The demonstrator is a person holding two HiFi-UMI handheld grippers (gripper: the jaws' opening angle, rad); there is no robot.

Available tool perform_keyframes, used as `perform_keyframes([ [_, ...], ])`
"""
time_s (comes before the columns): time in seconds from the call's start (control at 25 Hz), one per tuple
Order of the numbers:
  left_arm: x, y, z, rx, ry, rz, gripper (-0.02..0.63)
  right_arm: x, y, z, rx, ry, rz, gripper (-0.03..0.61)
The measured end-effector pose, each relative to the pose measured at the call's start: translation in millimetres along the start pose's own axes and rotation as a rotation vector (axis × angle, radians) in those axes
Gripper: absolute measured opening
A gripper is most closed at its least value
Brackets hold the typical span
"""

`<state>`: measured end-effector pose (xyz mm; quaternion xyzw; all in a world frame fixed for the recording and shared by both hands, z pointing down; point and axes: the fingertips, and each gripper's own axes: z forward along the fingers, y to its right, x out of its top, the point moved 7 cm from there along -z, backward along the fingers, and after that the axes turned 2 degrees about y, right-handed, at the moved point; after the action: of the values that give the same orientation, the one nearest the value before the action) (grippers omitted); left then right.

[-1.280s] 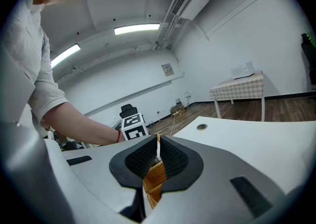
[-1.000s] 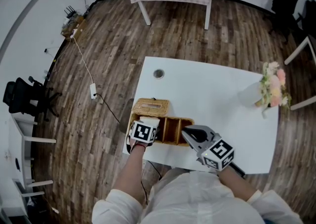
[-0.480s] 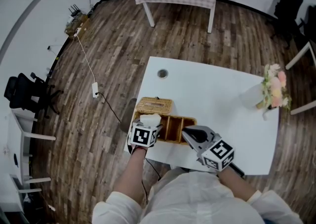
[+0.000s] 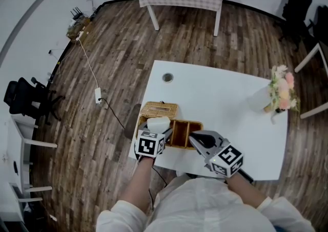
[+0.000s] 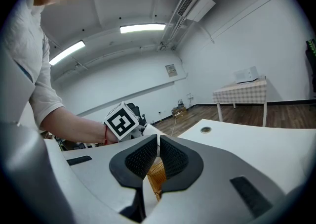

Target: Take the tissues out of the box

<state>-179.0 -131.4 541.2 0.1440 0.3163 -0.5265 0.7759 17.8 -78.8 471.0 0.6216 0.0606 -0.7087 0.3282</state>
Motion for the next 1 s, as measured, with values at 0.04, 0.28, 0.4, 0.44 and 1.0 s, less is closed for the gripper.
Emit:
perform_keyframes([
  [0.04, 1.7, 3.1, -2.0, -0.005, 0.015, -0.002, 0.399, 0.5, -0.1, -0.9, -0.002, 0.0, -0.001, 0.036],
  [0.28, 15.7, 24.7, -16.3, -0.049, 0.134, 0.003, 0.399, 3.1, 0.9, -5.4, -0.01, 0.008, -0.007, 0.035],
  [0.4, 22.8, 36.1, -23.8, -0.073, 0.184, 0.009, 0.399, 5.4, 0.9, -7.2, -0.013, 0.009, -0.011, 0.035],
  [0.44, 24.6, 39.5, -25.5, -0.08, 0.195, 0.013, 0.399, 5.2, 1.1, -7.5, -0.014, 0.008, -0.011, 0.036],
  [1.0, 43.3, 76.0, -56.8, -0.193, 0.444, 0.044, 0.399, 21.1, -3.4, -15.1, -0.033, 0.051, -0.017, 0.036],
])
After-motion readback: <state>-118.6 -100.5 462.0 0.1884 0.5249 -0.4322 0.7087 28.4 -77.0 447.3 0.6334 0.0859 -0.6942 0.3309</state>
